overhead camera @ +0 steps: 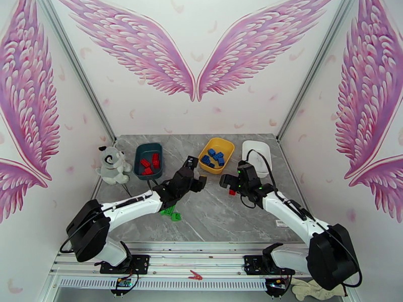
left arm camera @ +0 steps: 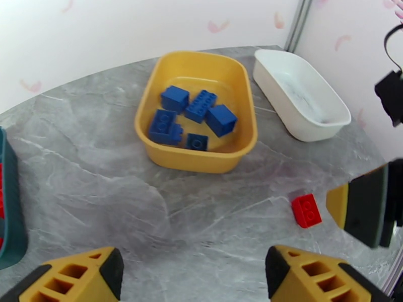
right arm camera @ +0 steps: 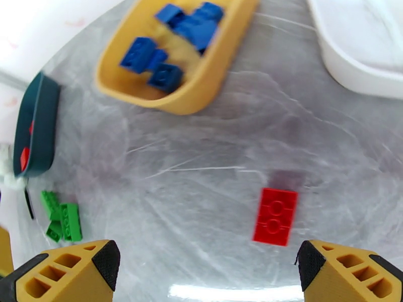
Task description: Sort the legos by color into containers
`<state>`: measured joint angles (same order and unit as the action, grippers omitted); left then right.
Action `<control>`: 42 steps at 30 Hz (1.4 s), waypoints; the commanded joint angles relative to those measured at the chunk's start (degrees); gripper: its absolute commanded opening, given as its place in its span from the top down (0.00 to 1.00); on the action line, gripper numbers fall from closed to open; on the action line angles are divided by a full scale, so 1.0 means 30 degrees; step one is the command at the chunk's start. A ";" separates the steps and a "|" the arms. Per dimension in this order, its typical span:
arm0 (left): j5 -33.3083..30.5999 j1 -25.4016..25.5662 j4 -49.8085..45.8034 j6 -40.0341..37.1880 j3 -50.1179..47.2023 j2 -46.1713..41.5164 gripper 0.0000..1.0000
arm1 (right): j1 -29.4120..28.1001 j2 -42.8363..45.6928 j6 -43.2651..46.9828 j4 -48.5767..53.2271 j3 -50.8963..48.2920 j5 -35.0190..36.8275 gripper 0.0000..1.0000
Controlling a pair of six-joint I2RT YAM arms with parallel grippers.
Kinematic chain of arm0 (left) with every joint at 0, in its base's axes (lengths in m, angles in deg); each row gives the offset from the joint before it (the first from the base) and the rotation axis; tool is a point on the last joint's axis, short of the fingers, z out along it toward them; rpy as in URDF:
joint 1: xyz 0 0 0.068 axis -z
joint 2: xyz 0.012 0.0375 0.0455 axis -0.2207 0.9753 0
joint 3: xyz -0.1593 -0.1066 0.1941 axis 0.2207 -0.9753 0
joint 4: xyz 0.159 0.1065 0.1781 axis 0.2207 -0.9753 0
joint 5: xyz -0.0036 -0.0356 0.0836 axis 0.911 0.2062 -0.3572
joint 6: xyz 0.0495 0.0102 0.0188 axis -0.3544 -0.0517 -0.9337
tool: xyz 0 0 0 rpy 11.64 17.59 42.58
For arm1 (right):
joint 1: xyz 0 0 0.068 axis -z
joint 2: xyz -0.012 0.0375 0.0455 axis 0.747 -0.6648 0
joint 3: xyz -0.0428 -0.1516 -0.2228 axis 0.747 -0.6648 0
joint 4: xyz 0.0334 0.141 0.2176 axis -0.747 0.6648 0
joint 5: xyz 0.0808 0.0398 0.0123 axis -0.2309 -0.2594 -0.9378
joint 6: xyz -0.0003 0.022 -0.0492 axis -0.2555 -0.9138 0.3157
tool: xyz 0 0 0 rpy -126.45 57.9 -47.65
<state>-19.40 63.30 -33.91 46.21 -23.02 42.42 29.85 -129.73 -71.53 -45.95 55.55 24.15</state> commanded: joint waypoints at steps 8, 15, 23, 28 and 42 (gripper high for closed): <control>0.1354 0.2283 0.2146 -0.0005 0.1645 0.4596 0.23 | 0.2596 0.3000 -0.1594 0.0209 -0.1704 -0.0270 0.01; 0.1900 0.3561 0.2096 0.0139 0.4556 0.8072 0.24 | 0.3649 0.5694 -0.1789 0.1019 -0.2254 0.0431 0.01; 0.1453 0.4126 0.1981 0.1865 0.7994 1.1415 0.31 | 0.4734 0.7570 -0.2069 0.1813 -0.2459 0.0377 0.00; -0.0393 0.4179 0.0875 0.2641 0.9838 1.3109 0.37 | 0.5099 0.7859 -0.2118 0.1892 -0.2490 0.0047 0.00; -0.2122 0.4165 -0.1565 0.2533 1.3246 1.5663 0.48 | 0.5749 0.7911 -0.2330 0.1610 -0.2755 -0.0910 0.00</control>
<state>-24.14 75.54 -35.71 53.92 14.03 87.79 46.49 -106.72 -77.81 -41.42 47.99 22.58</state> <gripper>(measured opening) 0.524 0.999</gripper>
